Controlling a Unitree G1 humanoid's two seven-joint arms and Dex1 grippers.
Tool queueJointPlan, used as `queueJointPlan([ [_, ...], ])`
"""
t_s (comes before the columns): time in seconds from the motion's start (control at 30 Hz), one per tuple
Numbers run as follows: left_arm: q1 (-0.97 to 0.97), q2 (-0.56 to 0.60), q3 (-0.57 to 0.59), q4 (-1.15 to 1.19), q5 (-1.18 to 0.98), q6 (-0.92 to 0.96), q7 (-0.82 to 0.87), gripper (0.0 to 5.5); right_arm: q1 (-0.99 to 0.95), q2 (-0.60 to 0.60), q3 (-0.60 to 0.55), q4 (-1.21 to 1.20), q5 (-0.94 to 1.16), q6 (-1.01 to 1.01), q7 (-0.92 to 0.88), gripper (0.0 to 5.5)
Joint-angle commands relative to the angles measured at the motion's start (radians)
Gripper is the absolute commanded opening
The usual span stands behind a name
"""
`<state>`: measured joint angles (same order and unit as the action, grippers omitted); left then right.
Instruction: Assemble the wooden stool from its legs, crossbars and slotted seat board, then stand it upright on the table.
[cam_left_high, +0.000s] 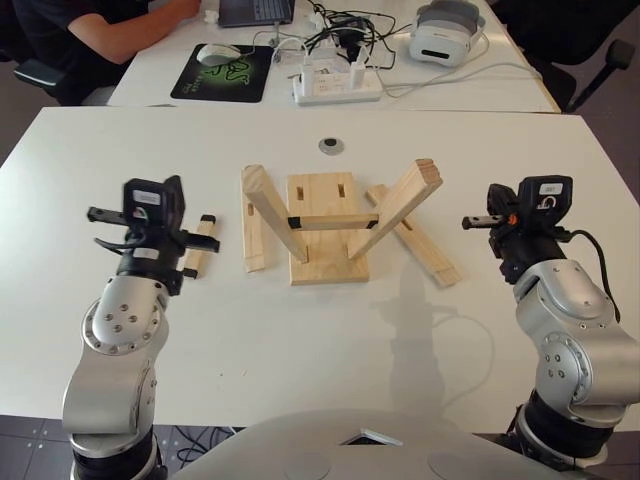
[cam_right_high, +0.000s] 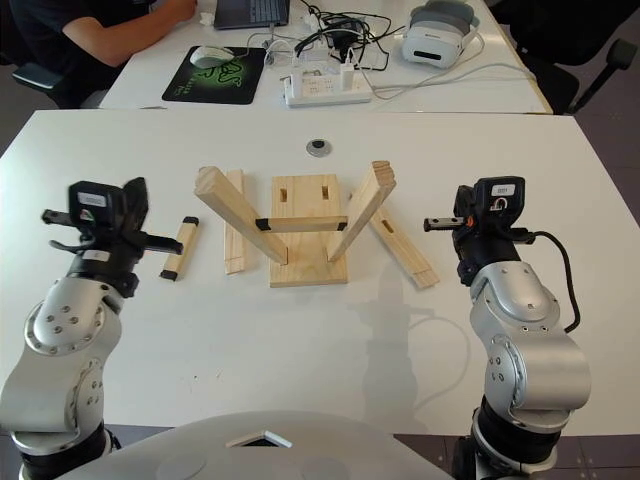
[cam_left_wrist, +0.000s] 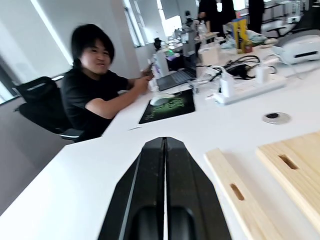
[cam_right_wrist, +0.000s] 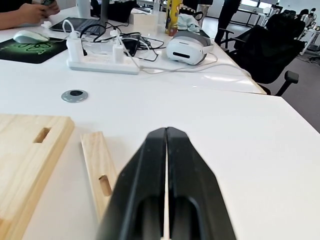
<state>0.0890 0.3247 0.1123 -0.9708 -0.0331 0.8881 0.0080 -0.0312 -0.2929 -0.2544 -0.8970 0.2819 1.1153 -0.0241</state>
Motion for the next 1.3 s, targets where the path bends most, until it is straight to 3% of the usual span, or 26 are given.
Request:
queueJointPlan([
  [0.03,-0.02,-0.052,-0.06,-0.009,-0.061,-0.031,-0.05,0.01,-0.031,0.064,0.033,-0.022,0.071,0.017,0.044,0.0],
  [0.13,-0.073,-0.063,-0.319,-0.002,-0.148,-0.022,-0.164,0.01,-0.058,0.105,0.182,-0.068,0.242,0.054,0.172,0.0],
  [0.23,-0.119,0.0,-0.384,0.015,-0.117,0.0,-0.196,0.01,-0.05,0.123,0.244,-0.1,0.316,0.072,0.213,0.0],
  [0.53,-0.056,0.055,-0.111,0.119,-0.003,-0.033,-0.108,0.01,-0.016,0.02,0.052,0.065,0.089,0.023,0.06,0.0],
  [0.63,-0.09,0.012,0.023,0.183,-0.05,-0.091,-0.111,0.01,0.006,0.011,0.062,0.13,0.056,-0.054,0.078,0.0],
  [0.73,-0.25,-0.058,0.167,0.252,-0.219,-0.119,-0.143,0.01,0.039,0.02,0.077,0.229,0.016,-0.163,0.088,0.0],
  [0.8,-0.41,-0.126,0.256,0.313,-0.417,-0.067,-0.153,0.01,0.041,0.03,0.079,0.291,-0.003,-0.238,0.09,0.0],
  [0.9,-0.605,-0.139,0.368,0.406,-0.707,0.044,-0.15,0.01,0.039,0.035,0.099,0.377,-0.033,-0.333,0.095,0.0],
  [1.07,-0.803,0.008,0.431,0.54,-0.968,0.172,-0.176,0.01,0.046,0.045,0.142,0.457,-0.067,-0.427,0.105,0.0],
  [1.17,-0.859,0.103,0.413,0.589,-1.067,0.231,-0.222,0.01,0.044,0.056,0.163,0.485,-0.081,-0.461,0.108,0.0],
  [1.3,-0.894,0.138,0.358,0.597,-1.168,0.253,-0.24,0.01,0.048,0.065,0.192,0.499,-0.099,-0.49,0.113,0.0],
])
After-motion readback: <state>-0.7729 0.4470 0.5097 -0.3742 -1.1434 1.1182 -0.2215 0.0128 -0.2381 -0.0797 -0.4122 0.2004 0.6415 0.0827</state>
